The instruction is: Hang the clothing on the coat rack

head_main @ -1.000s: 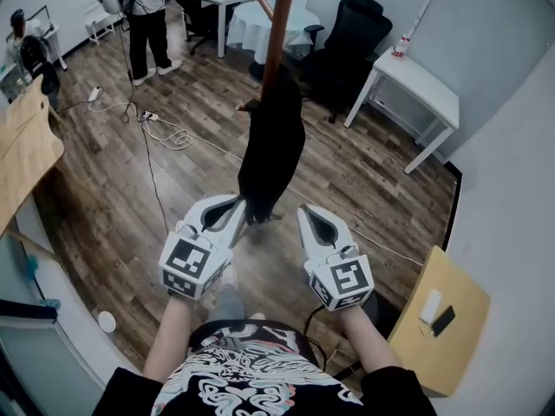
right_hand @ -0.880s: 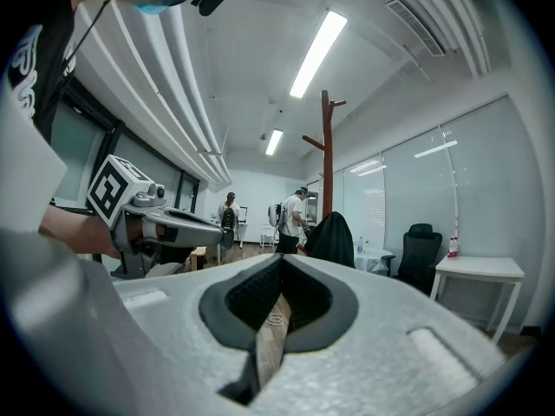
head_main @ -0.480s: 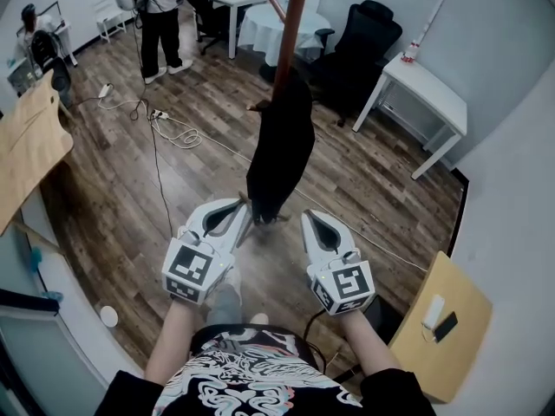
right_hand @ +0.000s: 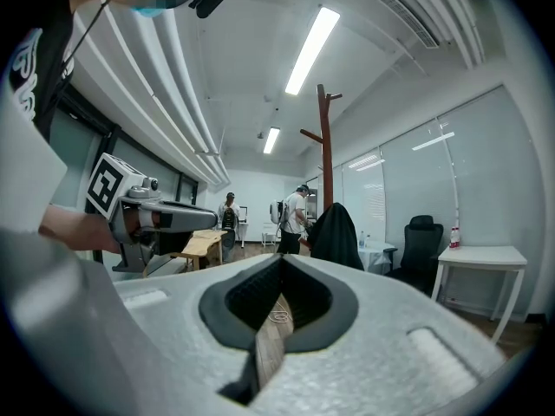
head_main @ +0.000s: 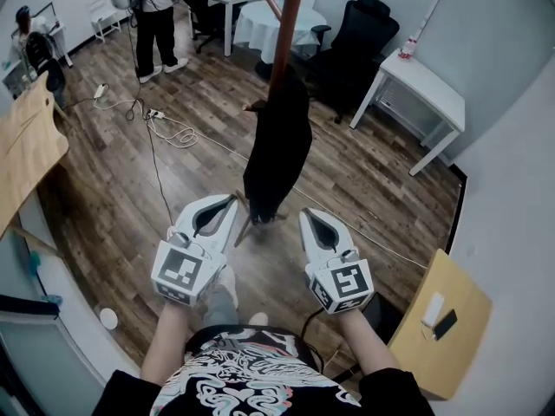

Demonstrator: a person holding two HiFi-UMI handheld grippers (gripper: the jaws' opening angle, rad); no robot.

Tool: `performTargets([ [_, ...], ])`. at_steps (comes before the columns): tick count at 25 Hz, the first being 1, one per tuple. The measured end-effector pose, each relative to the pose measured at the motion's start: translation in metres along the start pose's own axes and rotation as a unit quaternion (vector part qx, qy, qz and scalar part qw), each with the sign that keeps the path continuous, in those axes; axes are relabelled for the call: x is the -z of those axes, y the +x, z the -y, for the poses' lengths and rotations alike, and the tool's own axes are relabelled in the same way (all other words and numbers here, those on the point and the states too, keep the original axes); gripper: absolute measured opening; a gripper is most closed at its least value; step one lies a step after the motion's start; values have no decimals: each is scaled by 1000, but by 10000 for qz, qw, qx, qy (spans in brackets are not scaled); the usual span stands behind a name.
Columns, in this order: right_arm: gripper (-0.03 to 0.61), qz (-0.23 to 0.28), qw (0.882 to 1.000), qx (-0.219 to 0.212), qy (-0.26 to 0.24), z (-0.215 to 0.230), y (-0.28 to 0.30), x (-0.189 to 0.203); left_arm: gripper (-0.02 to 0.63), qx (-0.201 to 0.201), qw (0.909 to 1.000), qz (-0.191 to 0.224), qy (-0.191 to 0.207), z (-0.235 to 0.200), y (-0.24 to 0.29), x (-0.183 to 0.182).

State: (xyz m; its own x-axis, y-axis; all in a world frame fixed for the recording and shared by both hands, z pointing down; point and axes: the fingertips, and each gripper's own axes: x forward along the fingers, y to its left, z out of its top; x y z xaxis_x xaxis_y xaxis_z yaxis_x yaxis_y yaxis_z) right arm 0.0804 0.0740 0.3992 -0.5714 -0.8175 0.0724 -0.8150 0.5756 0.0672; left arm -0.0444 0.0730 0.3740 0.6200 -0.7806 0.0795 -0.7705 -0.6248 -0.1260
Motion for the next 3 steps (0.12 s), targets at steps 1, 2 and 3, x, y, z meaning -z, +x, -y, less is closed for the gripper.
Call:
performTargets([
  [1, -2, -11, 10000, 9, -7, 2, 0, 1, -11, -2, 10000, 3, 5, 0, 1, 1],
  [2, -2, -22, 10000, 23, -8, 4, 0, 3, -11, -12, 10000, 7, 10, -1, 3, 2],
  [3, -2, -32, 10000, 38, -7, 7, 0, 4, -11, -22, 10000, 12, 13, -2, 4, 3],
])
